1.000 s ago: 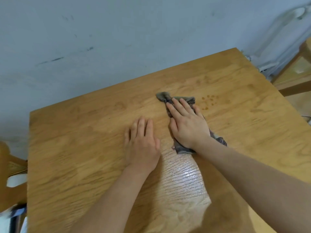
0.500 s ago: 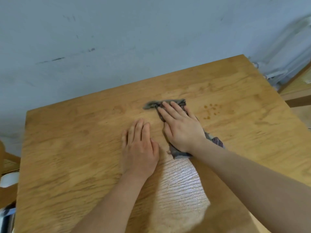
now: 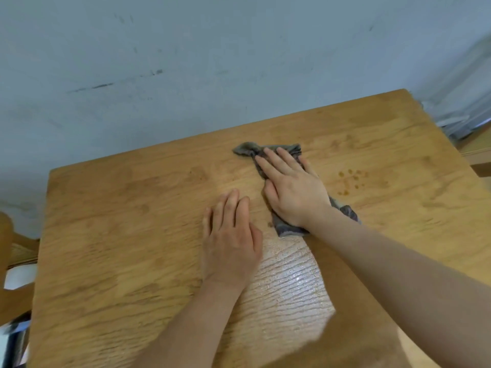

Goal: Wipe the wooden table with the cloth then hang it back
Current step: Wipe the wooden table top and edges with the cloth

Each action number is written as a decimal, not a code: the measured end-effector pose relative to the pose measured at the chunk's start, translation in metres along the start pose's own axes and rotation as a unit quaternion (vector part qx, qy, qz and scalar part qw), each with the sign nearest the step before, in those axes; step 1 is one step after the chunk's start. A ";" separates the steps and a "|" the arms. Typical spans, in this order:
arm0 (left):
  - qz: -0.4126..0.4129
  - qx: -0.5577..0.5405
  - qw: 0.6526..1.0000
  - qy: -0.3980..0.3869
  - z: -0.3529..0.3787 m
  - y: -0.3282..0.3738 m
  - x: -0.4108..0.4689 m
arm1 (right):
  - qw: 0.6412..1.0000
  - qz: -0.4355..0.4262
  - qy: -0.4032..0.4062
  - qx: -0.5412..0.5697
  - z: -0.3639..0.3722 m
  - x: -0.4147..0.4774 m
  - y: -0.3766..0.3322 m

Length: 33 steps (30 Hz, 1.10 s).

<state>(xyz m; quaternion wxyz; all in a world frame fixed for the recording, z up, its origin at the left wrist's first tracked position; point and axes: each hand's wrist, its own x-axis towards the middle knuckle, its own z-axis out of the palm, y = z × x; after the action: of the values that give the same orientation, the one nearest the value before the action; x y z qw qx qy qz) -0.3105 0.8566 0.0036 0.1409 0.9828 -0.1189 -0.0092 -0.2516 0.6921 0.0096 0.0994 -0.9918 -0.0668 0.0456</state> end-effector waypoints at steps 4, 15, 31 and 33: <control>0.001 0.009 1.000 -0.003 0.001 0.000 0.001 | 0.993 0.116 0.018 -0.006 0.003 0.060 -0.003; -0.002 0.012 1.000 -0.011 -0.003 0.001 0.001 | 1.000 0.000 0.016 0.000 0.013 -0.121 -0.024; 0.025 0.023 0.999 -0.016 -0.001 -0.003 -0.005 | 1.000 0.008 -0.005 -0.024 0.019 -0.184 -0.023; 0.033 0.031 0.998 -0.038 -0.001 -0.001 -0.008 | 0.999 -0.023 -0.008 -0.044 0.019 -0.206 -0.012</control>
<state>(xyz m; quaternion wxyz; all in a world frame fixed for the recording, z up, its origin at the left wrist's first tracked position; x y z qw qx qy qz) -0.3180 0.8596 0.0042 0.1064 0.9811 -0.1566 -0.0388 -0.4580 0.6784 0.0094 0.0561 -0.9930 -0.0925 0.0480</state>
